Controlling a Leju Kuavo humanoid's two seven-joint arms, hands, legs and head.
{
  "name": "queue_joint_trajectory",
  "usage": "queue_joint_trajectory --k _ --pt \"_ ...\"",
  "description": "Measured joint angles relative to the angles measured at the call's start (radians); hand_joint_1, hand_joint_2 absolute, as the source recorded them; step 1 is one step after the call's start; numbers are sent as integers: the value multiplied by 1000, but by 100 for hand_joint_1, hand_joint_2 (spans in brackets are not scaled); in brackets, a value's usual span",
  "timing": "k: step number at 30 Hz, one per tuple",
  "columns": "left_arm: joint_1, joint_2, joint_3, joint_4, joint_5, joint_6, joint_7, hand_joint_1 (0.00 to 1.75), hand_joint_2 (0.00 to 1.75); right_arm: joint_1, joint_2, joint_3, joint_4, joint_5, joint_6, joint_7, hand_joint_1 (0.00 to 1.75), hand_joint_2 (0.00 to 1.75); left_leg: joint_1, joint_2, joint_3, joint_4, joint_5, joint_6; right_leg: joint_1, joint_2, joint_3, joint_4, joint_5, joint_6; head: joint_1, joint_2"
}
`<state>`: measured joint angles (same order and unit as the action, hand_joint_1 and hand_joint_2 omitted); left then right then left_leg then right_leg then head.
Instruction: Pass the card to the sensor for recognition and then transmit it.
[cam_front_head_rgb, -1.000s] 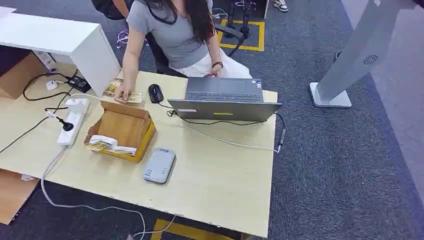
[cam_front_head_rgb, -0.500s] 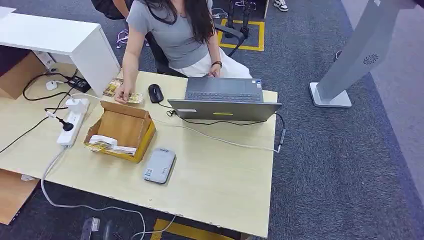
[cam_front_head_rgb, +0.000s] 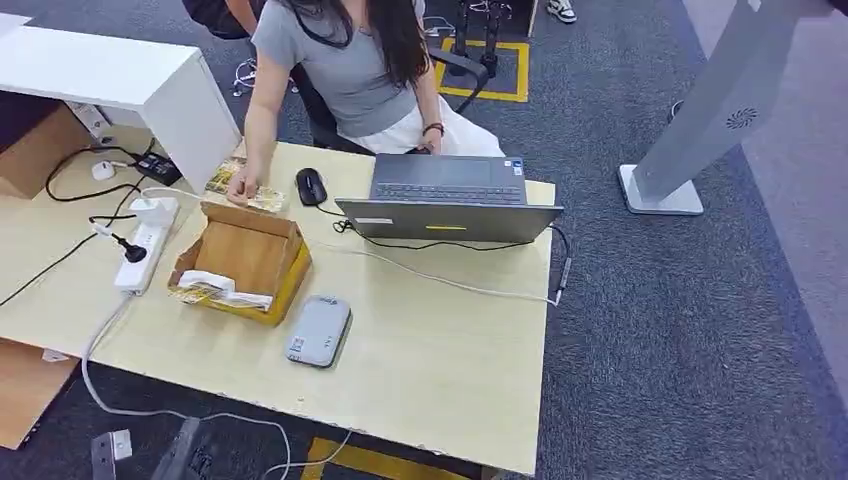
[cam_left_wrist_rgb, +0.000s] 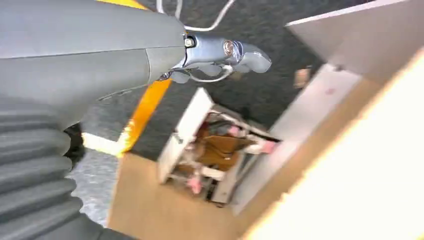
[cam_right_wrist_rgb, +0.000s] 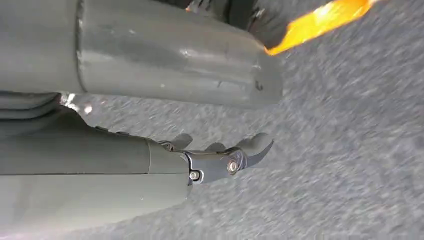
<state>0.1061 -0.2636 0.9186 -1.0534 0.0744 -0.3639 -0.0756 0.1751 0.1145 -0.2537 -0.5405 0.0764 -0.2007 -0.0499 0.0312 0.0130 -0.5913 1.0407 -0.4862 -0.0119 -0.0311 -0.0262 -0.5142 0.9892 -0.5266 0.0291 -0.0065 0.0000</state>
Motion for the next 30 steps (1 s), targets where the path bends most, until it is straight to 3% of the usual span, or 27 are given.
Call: queue_joint_trajectory --k 9,21,30 --pt "64 -36 -43 -199 83 10 -36 0 175 -30 9 -43 131 116 -26 189 0 0 0 0 0 0 0 0 0 0 0 0 0 0 -1 0" --pt "165 -54 -226 -523 171 49 -128 0 175 -79 9 -55 307 195 -12 307 0 0 0 0 0 0 0 0 0 0 0 0 0 0 -1 0" --pt "112 34 -384 -655 68 198 -251 0 175 -105 5 -55 393 227 3 342 0 0 0 0 1 0 0 0 0 0 0 0 0 0 0 0"
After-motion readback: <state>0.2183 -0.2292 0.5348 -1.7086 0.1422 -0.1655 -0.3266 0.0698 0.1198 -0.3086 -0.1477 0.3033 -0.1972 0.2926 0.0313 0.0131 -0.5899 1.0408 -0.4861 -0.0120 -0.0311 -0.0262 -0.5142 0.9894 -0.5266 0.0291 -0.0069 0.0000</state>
